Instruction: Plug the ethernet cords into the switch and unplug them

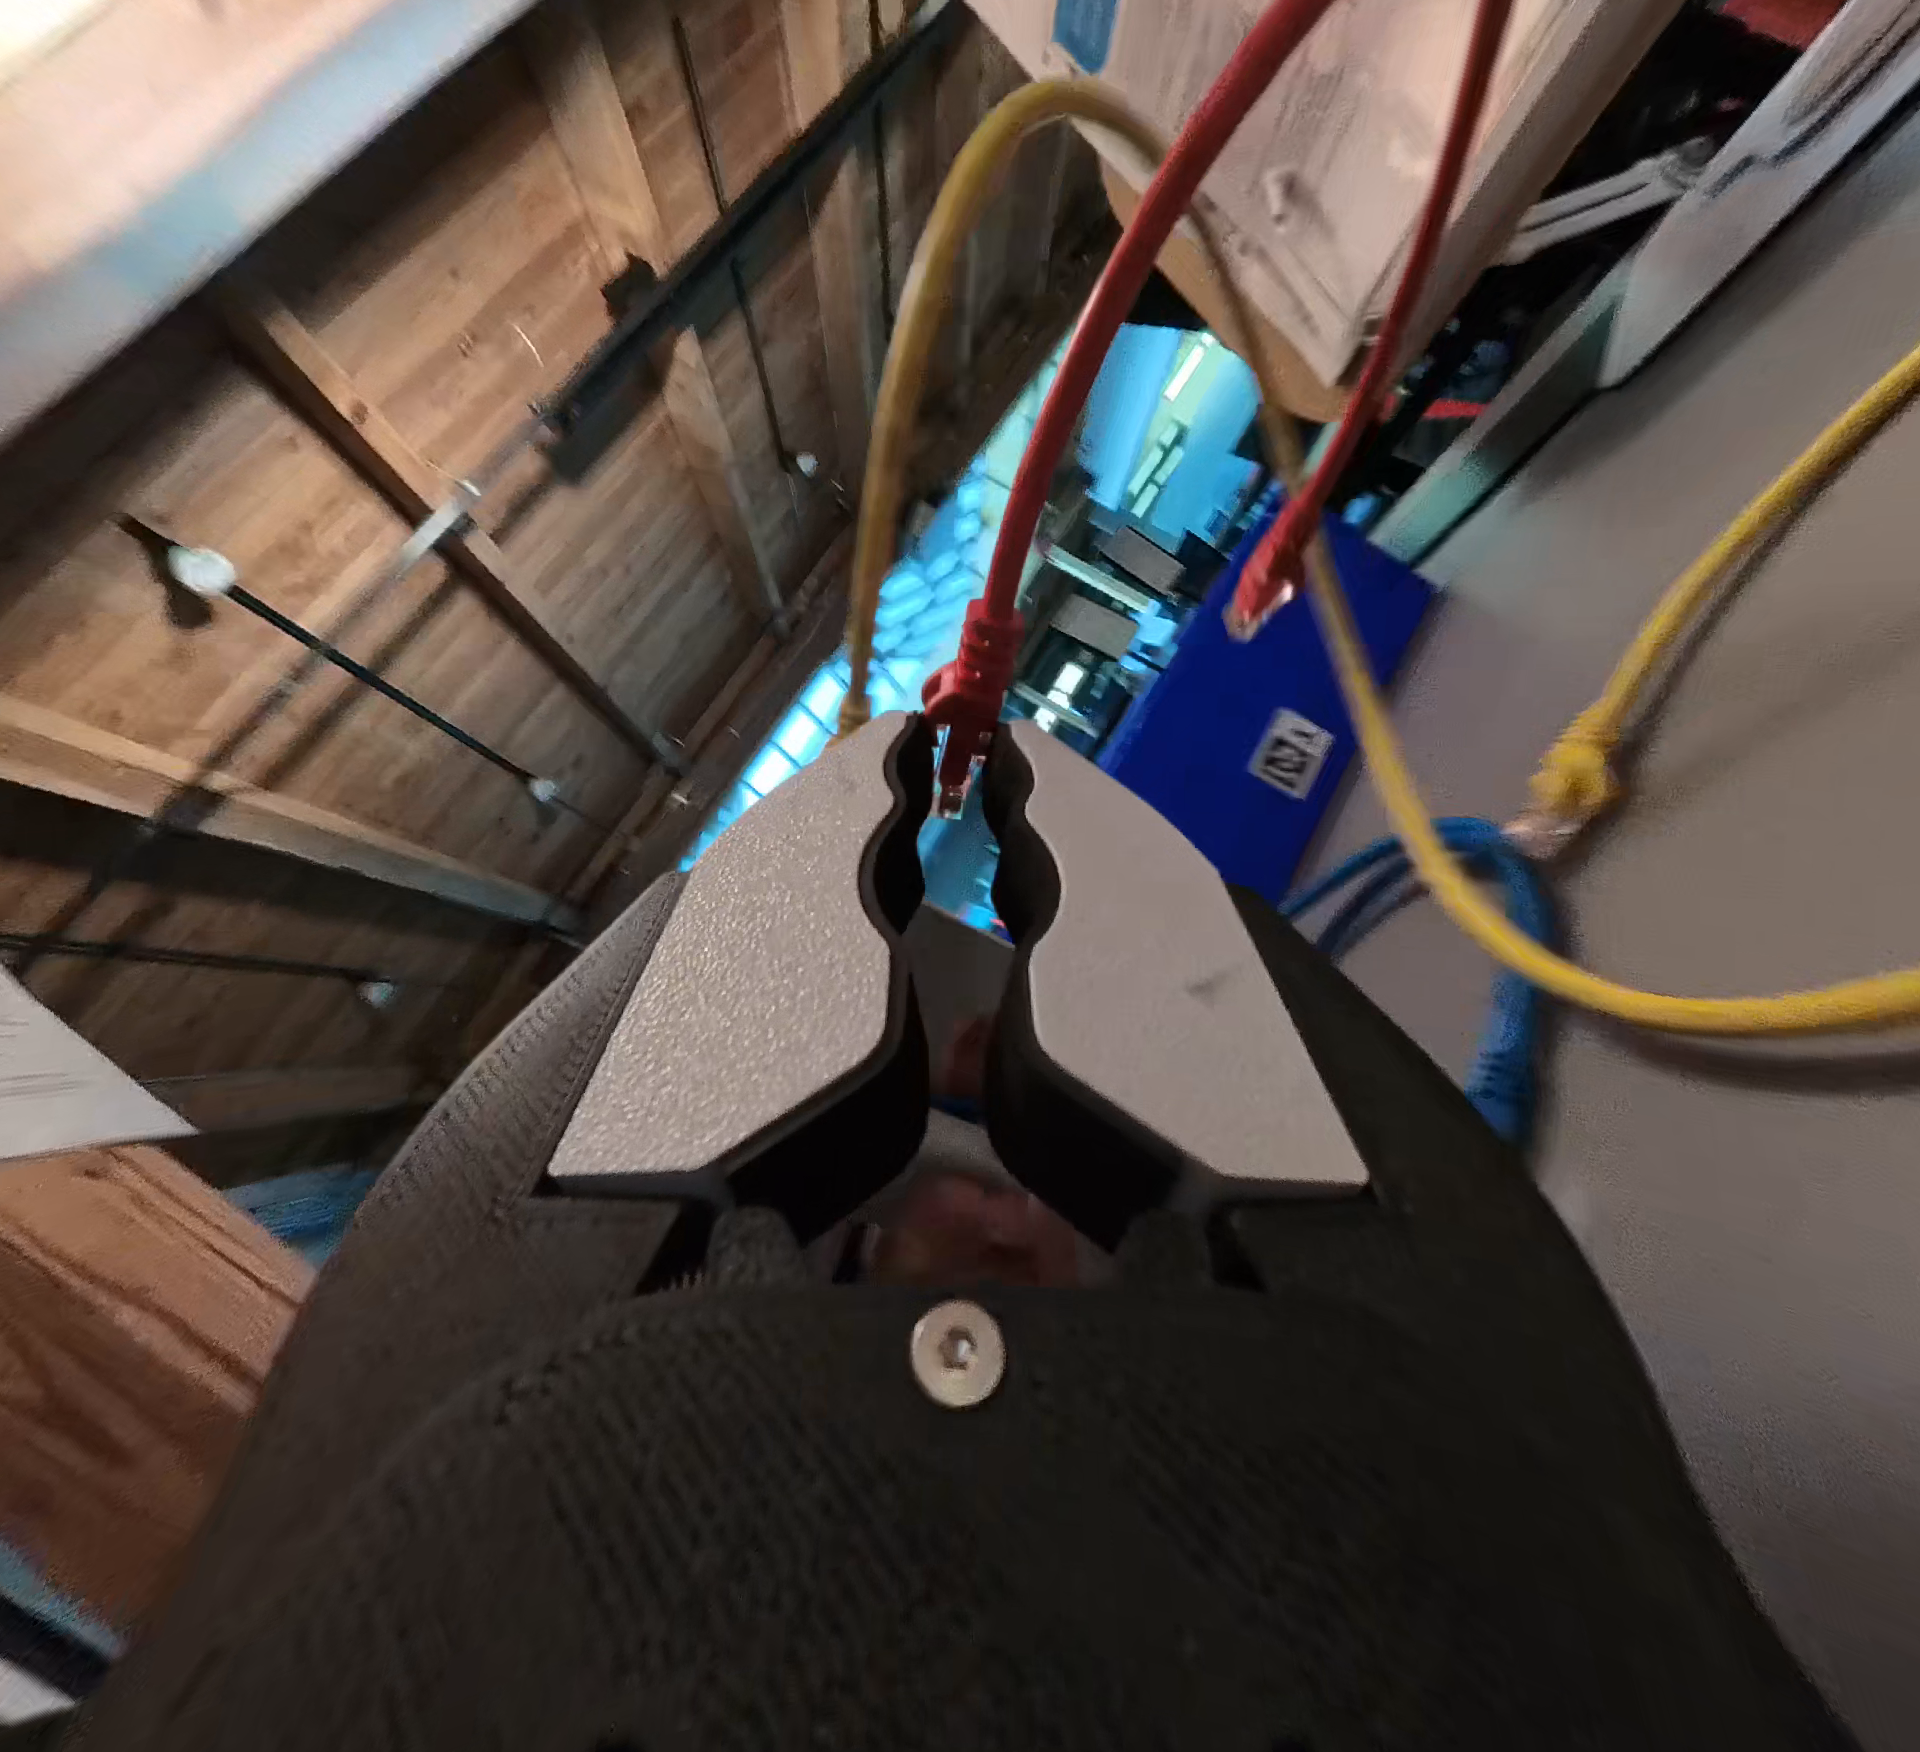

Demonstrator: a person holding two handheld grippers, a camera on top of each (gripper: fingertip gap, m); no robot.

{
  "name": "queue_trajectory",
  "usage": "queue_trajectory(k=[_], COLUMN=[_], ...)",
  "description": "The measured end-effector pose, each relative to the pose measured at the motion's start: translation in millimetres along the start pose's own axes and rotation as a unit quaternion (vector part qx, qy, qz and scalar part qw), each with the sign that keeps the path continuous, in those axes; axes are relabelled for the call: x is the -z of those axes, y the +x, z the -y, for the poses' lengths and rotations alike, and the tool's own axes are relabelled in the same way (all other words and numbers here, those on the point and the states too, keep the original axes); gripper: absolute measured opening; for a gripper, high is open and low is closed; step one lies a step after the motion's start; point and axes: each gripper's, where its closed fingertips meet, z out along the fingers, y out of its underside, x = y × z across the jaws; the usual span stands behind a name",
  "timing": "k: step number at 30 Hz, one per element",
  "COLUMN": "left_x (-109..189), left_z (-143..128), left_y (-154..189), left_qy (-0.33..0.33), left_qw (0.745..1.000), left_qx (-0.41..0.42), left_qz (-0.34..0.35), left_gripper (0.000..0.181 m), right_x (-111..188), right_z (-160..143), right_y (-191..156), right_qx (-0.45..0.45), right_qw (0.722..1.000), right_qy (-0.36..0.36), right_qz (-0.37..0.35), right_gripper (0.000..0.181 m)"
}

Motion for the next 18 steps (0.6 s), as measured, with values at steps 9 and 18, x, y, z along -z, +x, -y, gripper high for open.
queue_trajectory(k=[9,18], left_x=[7.8,5.6], left_z=[4.0,-0.3], left_y=[-20.7,-17.1], left_qy=[0.019,0.008], left_qw=[0.999,0.999], left_qx=[0.019,0.026], left_qz=[0.038,0.024], left_gripper=[0.063,0.063], right_x=[39.0,132.3], right_z=[74.1,202.2], right_y=[-49.0,-53.3], right_qx=[0.283,0.416], right_qw=[0.953,0.835], right_qy=[-0.080,-0.285], right_qz=[-0.079,-0.217], right_gripper=[0.010,0.011])
